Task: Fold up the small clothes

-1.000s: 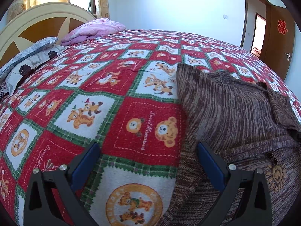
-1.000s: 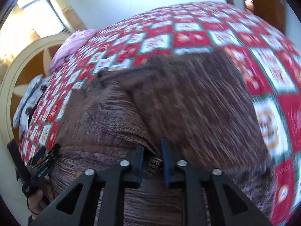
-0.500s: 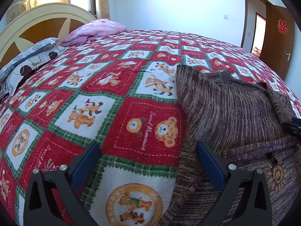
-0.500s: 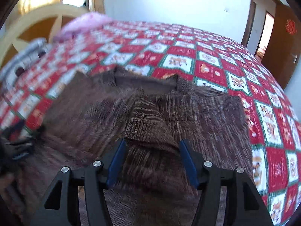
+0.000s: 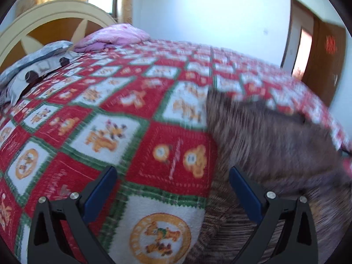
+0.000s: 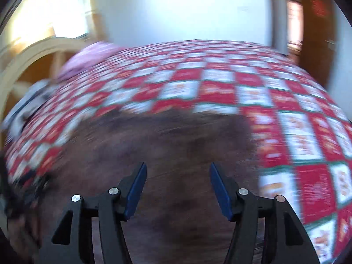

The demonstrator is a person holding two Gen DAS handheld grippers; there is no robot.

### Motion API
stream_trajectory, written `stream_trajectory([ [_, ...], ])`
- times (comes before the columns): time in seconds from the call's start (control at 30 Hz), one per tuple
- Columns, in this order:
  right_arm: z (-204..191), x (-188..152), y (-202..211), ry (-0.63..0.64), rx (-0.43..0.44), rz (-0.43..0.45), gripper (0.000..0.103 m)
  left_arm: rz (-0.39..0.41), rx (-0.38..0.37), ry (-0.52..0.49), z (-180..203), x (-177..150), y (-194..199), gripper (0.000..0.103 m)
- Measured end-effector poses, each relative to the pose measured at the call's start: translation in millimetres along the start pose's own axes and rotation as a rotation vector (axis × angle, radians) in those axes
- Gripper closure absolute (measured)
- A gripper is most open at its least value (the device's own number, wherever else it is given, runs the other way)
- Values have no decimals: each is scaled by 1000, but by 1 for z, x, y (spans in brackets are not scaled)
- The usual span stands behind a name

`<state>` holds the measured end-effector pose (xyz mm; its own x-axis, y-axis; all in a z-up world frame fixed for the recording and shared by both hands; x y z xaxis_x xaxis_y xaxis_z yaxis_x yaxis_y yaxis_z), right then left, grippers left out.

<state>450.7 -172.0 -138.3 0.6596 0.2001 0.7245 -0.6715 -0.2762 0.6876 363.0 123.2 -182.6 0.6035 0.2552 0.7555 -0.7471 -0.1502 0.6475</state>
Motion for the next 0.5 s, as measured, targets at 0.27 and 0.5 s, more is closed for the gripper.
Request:
stream_trajectory([
  [0.27,-50,-29,-35,86,-9,-139,44,-51,87,-220,38,17,-23,0],
  [0.5,-58,-56,-20,198,-38,-166,44,-121,92,-243,28,-7,-28,0],
])
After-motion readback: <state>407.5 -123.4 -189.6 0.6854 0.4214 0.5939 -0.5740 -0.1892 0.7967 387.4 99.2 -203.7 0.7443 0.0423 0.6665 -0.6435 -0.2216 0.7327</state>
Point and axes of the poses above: each gripper's, at about its wrist camera, not at the fingertips, and y roughly against the way its jaws point, z to its right, x to its top, the point moved 4 cm from there along -y, roughly the way its jaws point
